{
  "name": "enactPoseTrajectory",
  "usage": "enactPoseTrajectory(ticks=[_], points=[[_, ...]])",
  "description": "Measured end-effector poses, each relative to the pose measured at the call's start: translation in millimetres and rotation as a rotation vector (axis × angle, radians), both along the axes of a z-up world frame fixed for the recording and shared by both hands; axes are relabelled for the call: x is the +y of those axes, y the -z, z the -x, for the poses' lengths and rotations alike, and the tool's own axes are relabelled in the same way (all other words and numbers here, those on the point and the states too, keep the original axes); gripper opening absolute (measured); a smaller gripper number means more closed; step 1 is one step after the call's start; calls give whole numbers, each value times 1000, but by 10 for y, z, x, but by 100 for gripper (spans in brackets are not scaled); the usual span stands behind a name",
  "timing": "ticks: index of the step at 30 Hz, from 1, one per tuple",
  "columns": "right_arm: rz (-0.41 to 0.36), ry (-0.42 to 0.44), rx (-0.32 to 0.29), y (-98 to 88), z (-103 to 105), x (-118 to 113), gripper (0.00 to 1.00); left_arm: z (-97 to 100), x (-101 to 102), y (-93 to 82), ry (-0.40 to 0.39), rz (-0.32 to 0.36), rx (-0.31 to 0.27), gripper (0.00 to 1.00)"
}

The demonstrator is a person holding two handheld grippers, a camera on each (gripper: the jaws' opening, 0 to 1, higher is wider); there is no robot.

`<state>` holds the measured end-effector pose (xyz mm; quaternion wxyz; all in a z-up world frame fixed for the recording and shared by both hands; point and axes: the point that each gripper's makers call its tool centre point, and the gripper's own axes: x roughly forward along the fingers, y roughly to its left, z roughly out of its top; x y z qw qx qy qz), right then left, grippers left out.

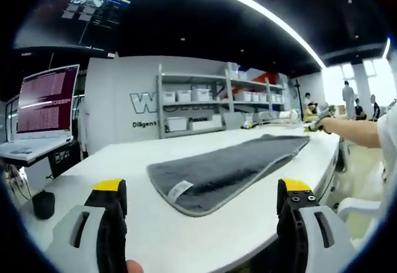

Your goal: Open the folded towel by lifting each exposed corner and separating the folded layers until the towel lies flat within the target outline without major curled edges

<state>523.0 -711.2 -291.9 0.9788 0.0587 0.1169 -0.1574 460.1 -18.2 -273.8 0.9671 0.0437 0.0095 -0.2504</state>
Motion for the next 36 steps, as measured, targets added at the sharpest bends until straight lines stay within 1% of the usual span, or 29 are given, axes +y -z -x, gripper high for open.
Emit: enactPoseTrajectory(ticks=[1,3,4,5,6,7,9,11,12,13,14,16,17,18,19,20,21,22,23,25,26,27,28,29,30,32,33,34,36], points=[[22,-42,-49,-128,23,86,40,-27,0,45,-1,-11,13,98],[77,-139,-127,-358,107,360,47,-75,-11,116,0,-23,32,97],[97,-194,-153,-446,145,515,52,-99,-24,159,2,-28,45,97],[111,-266,-178,-531,206,750,59,-125,-44,197,6,-32,56,96],[114,-314,-193,-575,252,936,65,-153,-72,235,11,-35,65,96],[116,-347,-198,-591,285,1059,71,-178,-109,279,19,-38,78,94],[107,-445,-196,-597,379,1439,82,-217,-205,358,43,-59,95,92],[126,-528,-177,-552,463,1816,93,-258,-317,412,63,-65,107,90],[133,-570,-168,-524,503,2001,98,-269,-409,449,88,-71,115,90],[139,-613,-157,-486,542,2186,99,-268,-466,465,106,-70,120,90],[149,-664,-143,-438,600,2381,98,-244,-596,490,158,-60,130,90],[150,-754,-154,-389,706,2767,99,-219,-724,482,208,-20,136,88],[134,-803,-163,-375,761,2960,99,-223,-771,461,225,5,130,84],[130,-866,-175,-365,833,3204,99,-240,-795,451,225,33,133,81],[144,-889,-177,-356,866,3306,99,-267,-793,462,217,37,137,77],[175,-909,-175,-340,913,3473,99,-289,-802,474,212,38,142,73],[214,-917,-184,-343,939,3582,99,-317,-805,497,200,37,157,71],[249,-923,-191,-350,963,3675,99,-343,-809,526,190,34,186,70],[269,-929,-197,-360,979,3734,99,-386,-822,505,185,42,192,70],[272,-909,-259,-464,1015,3876,99,-505,-865,455,170,66,197,68],[273,-919,-292,-516,1041,3958,99,-521,-891,457,175,62,203,65],[269,-941,-312,-553,1071,4045,99,-537,-930,473,186,44,208,60],[260,-959,-322,-584,1099,4116,99,-545,-962,509,202,9,216,55],[252,-978,-343,-629,1130,4182,99,-540,-990,570,217,-25,239,47],[249,-994,-374,-695,1165,4235,99,-548,-1000,628,214,-45,263,44],[258,-1019,-433,-828,1262,4312,99,-547,-1015,781,221,-93,326,43],[266,-1023,-463,-887,1306,4323,99,-584,-1040,741,237,-110,273,44],[275,-1021,-488,-933,1351,4328,99,-577,-1032,753,228,-99,299,44],[292,-1019,-501,-952,1416,4312,99,-544,-1014,747,245,-103,302,43]])
